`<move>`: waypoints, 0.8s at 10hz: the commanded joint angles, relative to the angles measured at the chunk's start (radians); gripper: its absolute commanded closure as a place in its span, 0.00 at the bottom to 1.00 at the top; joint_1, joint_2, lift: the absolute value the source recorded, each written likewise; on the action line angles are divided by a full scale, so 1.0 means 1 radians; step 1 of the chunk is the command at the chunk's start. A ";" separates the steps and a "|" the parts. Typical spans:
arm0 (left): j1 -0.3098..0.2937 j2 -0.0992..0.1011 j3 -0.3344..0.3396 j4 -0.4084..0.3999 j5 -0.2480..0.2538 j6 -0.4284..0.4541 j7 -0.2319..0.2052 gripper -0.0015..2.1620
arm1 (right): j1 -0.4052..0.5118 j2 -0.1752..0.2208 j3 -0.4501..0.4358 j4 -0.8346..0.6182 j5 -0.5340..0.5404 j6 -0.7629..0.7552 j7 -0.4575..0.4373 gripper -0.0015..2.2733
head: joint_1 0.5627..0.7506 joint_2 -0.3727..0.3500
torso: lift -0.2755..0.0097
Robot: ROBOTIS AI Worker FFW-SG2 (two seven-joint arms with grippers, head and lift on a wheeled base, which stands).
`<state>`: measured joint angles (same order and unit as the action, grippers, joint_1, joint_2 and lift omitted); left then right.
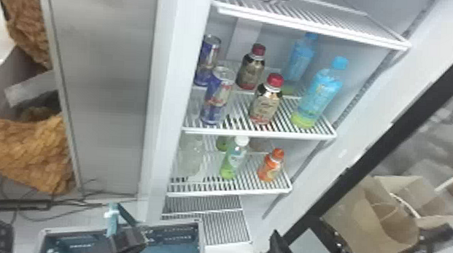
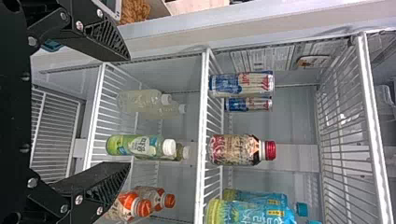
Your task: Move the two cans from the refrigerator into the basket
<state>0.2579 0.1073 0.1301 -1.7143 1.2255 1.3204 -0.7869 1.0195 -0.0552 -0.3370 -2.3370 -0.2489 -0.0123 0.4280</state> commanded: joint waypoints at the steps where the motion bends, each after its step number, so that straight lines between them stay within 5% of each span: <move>1: 0.002 0.000 0.001 0.000 0.001 0.000 0.000 0.55 | -0.001 0.000 0.000 -0.006 0.006 0.000 0.000 0.12 | 0.70 0.03 | 0.86; 8: 0.000 -0.003 0.001 0.000 0.001 0.000 0.000 0.55 | -0.092 0.003 0.002 -0.006 0.034 0.042 0.000 0.12 | 0.70 0.03 | 0.86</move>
<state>0.2585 0.1044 0.1316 -1.7143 1.2251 1.3204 -0.7869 0.9475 -0.0525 -0.3346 -2.3449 -0.2207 0.0185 0.4265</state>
